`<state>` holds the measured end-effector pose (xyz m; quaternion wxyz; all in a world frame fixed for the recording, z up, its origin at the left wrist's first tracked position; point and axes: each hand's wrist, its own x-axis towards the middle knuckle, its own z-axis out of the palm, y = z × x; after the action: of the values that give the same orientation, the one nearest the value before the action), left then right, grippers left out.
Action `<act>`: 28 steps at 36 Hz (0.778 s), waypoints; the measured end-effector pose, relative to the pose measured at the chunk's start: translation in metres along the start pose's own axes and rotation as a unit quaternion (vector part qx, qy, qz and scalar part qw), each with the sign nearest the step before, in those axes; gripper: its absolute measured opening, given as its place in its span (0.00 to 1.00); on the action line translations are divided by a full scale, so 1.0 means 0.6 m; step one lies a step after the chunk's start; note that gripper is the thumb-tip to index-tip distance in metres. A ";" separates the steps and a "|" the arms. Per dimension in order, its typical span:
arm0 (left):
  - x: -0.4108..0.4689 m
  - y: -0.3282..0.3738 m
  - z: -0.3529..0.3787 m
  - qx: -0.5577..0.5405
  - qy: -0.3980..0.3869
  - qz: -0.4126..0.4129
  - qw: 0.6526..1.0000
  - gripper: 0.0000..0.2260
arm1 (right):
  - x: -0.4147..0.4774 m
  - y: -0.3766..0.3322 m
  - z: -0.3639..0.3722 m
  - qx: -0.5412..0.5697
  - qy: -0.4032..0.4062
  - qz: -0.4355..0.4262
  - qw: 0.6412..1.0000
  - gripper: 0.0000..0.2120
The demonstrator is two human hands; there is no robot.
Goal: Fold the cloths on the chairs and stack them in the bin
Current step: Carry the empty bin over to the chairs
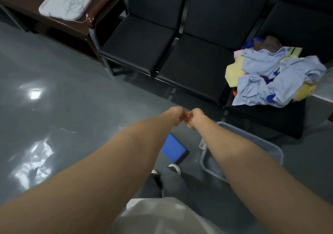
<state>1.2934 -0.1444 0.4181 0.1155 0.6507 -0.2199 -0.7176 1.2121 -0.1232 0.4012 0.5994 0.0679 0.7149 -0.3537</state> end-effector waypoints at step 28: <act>0.158 0.398 0.011 0.138 -0.096 0.005 0.986 0.15 | 0.076 -0.334 0.171 0.182 0.042 0.003 0.982 0.18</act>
<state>1.2459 -0.3954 0.4457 0.0066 0.5873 -0.3305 -0.7388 1.1782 -0.3470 0.4417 0.5474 0.1932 0.6629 -0.4728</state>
